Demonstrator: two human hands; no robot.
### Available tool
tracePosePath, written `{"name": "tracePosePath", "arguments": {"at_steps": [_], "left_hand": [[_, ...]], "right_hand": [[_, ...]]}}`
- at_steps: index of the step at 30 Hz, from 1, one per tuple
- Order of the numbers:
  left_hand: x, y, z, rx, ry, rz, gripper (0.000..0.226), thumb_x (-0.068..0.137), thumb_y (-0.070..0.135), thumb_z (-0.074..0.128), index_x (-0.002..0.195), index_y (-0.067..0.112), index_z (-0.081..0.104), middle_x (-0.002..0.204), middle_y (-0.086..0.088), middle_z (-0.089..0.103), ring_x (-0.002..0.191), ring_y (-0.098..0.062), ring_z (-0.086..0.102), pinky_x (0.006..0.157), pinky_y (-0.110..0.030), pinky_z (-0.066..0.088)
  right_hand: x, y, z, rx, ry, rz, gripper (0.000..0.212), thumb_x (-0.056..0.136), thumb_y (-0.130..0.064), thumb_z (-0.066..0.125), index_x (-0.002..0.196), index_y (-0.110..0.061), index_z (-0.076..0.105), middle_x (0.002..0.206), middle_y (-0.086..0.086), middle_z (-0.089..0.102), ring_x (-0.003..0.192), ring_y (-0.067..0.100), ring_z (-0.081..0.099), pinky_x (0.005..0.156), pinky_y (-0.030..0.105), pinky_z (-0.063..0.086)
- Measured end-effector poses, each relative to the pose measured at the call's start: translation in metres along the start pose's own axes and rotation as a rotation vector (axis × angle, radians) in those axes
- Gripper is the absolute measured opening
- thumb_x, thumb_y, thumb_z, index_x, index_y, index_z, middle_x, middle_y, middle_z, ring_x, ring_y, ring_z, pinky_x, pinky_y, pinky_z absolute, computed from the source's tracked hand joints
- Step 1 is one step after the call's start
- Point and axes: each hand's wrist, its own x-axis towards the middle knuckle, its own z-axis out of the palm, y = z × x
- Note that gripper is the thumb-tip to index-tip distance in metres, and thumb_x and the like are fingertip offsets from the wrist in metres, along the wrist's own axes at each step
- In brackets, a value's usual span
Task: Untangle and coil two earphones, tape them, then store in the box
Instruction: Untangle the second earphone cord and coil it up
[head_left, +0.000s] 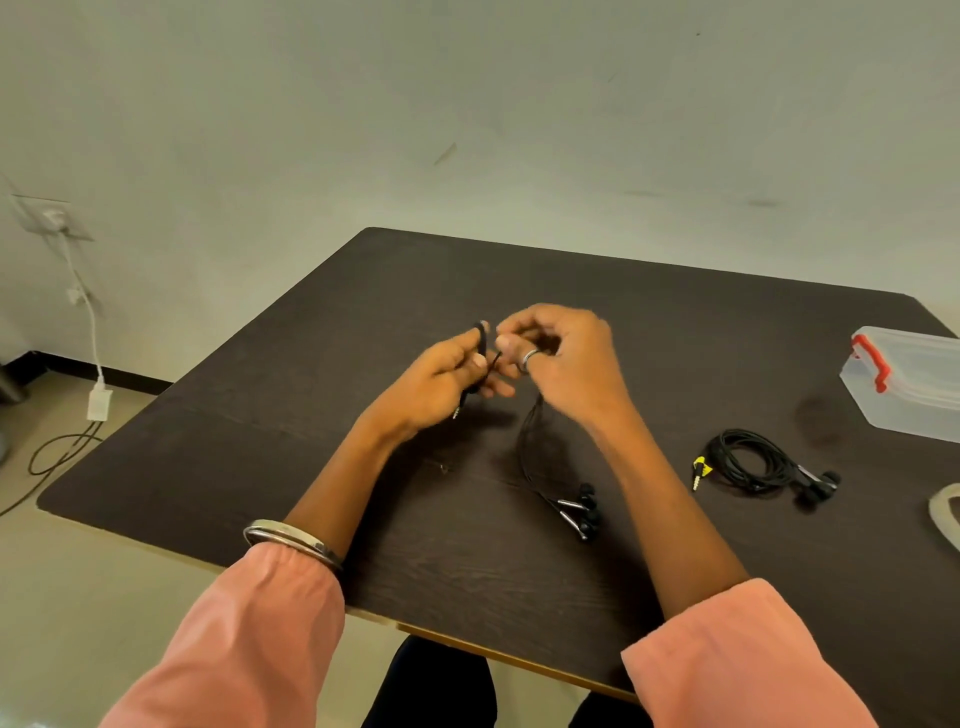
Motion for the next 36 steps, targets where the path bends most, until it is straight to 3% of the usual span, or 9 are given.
{"name": "tracePosePath", "arguments": {"at_steps": [5,10,12,14,18,24,30,33,36], "left_hand": [[-0.004,0.002,0.001,0.111,-0.074,0.035,0.038,0.102,0.005,0.039,0.14,0.003,0.038,0.087,-0.001,0.066,0.057,-0.007,0.051,0.062,-0.022,0.046],[-0.005,0.002,0.0,0.181,-0.034,0.087,0.025,0.099,0.015,0.047,0.122,0.013,0.057,0.067,0.008,0.062,0.054,-0.007,0.047,0.056,-0.022,0.041],[-0.006,0.001,-0.001,0.188,-0.019,0.098,0.025,0.096,0.023,0.05,0.117,0.016,0.06,0.066,0.006,0.058,0.06,-0.011,0.051,0.061,-0.027,0.044],[-0.006,0.001,-0.002,0.153,-0.021,0.115,0.022,0.097,0.019,0.05,0.112,0.011,0.064,0.067,0.0,0.054,0.061,-0.01,0.051,0.064,-0.028,0.045],[-0.007,0.008,-0.003,-0.068,0.053,0.087,0.028,0.102,0.011,0.041,0.093,0.004,0.067,0.053,0.007,0.043,0.049,-0.006,0.036,0.051,-0.02,0.03],[-0.005,0.011,-0.01,-0.606,0.081,0.01,0.038,0.104,0.022,0.027,0.088,0.004,0.057,0.047,0.006,0.036,0.037,-0.003,0.024,0.039,-0.018,0.018],[-0.003,0.009,-0.021,-0.918,0.192,0.02,0.039,0.105,0.026,0.025,0.096,0.006,0.058,0.052,0.007,0.042,0.033,-0.003,0.026,0.036,-0.014,0.021],[-0.002,0.008,-0.024,-0.976,0.261,0.017,0.038,0.105,0.025,0.025,0.1,0.006,0.058,0.054,0.007,0.043,0.034,-0.005,0.028,0.036,-0.015,0.02],[-0.004,0.008,-0.029,-1.058,0.32,0.029,0.037,0.105,0.026,0.027,0.1,0.008,0.058,0.054,0.009,0.042,0.034,-0.006,0.028,0.036,-0.017,0.02]], "right_hand": [[0.004,-0.003,-0.02,0.412,0.16,0.191,0.009,0.086,-0.004,0.067,0.094,-0.005,0.07,0.07,0.009,0.07,0.065,0.007,0.066,0.064,0.011,0.047],[0.005,-0.006,-0.023,0.79,0.211,0.307,0.015,0.09,-0.003,0.062,0.105,-0.005,0.064,0.064,0.002,0.059,0.05,0.013,0.053,0.056,0.03,0.05],[0.005,-0.006,-0.027,0.848,0.177,0.298,0.02,0.09,-0.003,0.061,0.11,-0.007,0.062,0.066,0.005,0.055,0.043,0.011,0.04,0.044,0.026,0.041],[0.006,-0.004,-0.031,0.718,0.159,0.225,0.022,0.089,-0.003,0.063,0.109,-0.012,0.063,0.068,0.005,0.058,0.044,0.01,0.039,0.041,0.023,0.032],[0.009,0.013,-0.031,0.028,0.216,-0.045,0.015,0.086,-0.009,0.069,0.098,-0.019,0.071,0.082,-0.007,0.066,0.067,-0.001,0.056,0.062,0.019,0.047],[0.008,0.028,-0.02,-0.447,0.026,-0.161,0.017,0.092,-0.03,0.059,0.099,-0.022,0.072,0.092,-0.003,0.07,0.088,0.021,0.064,0.073,0.043,0.053],[0.003,0.018,0.002,-0.532,-0.24,-0.197,0.027,0.094,-0.029,0.057,0.118,-0.02,0.064,0.105,0.001,0.071,0.098,0.027,0.064,0.08,0.044,0.053],[0.001,0.019,0.007,-0.499,-0.224,-0.183,0.027,0.092,-0.029,0.06,0.115,-0.016,0.066,0.094,0.005,0.073,0.087,0.027,0.066,0.076,0.042,0.054],[0.003,0.018,0.006,-0.261,-0.13,-0.055,0.013,0.091,-0.023,0.063,0.096,-0.015,0.073,0.076,-0.002,0.072,0.071,0.007,0.066,0.069,0.029,0.053]]}}
